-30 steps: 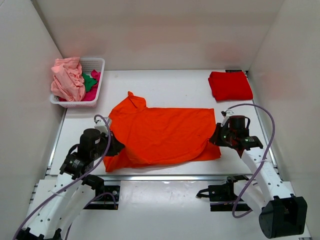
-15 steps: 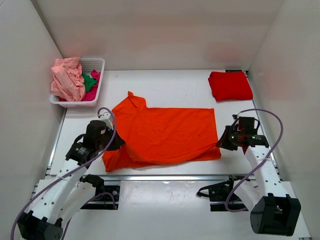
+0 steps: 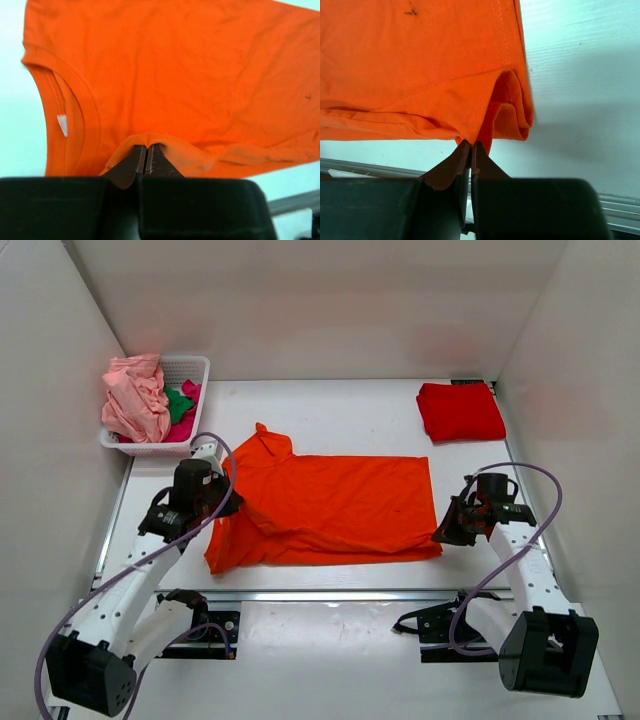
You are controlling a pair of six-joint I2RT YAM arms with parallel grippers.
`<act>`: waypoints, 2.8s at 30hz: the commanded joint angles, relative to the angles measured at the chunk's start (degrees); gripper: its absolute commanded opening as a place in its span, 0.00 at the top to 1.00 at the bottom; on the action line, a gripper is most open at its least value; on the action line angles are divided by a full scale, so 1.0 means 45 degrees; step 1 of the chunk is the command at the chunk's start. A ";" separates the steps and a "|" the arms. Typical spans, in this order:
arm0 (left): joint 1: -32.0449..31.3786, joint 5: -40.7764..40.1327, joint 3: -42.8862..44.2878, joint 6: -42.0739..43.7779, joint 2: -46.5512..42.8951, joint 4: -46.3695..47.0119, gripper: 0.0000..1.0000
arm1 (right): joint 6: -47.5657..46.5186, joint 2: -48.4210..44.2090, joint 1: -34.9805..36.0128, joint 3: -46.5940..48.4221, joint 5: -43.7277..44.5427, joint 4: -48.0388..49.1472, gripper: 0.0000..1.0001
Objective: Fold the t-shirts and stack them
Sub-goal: Flatten out the tshirt
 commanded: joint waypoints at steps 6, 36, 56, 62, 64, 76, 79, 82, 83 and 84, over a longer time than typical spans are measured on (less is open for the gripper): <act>0.0392 -0.0318 0.0970 0.1106 0.1247 0.1202 1.00 | -0.0246 0.0751 -0.0374 0.0422 -0.0185 0.0441 1.00; 0.0861 -0.1217 0.0696 0.1555 0.2577 0.2434 1.00 | -0.1028 0.4092 -0.0590 0.1496 0.0108 0.2902 1.00; 0.2109 -0.0338 1.1194 0.1987 0.8077 0.2046 1.00 | -0.0443 0.7740 -0.0005 1.2354 -0.0889 0.4408 1.00; 0.2538 0.0032 2.2453 0.1074 1.3182 0.1179 1.00 | 0.1349 1.2018 -0.0626 2.2283 -0.1997 0.3899 1.00; 0.3067 0.0755 2.1251 0.0543 1.1861 0.2528 1.00 | 0.2034 1.1868 -0.1114 2.2397 -0.2662 0.4694 1.00; 0.1685 -0.0318 1.3320 0.2884 0.6370 0.3741 1.00 | 0.1082 0.7004 -0.1860 1.2303 -0.2705 0.7648 1.00; 0.1040 -0.1156 1.0468 0.2963 0.4650 0.3490 1.00 | 0.0440 0.5930 -0.1841 0.9279 -0.2842 0.7554 1.00; 0.0647 -0.0905 0.7558 0.2281 0.2443 0.3176 1.00 | -0.0050 0.4894 -0.1801 0.7344 -0.2686 0.7317 1.00; 0.0743 -0.0807 0.6585 0.2182 0.1627 0.2964 1.00 | -0.0071 0.4448 -0.1840 0.6833 -0.2724 0.7240 1.00; 0.0648 -0.0826 0.6131 0.2104 0.0884 0.2923 1.00 | -0.0264 0.4018 -0.1860 0.6712 -0.2937 0.7123 1.00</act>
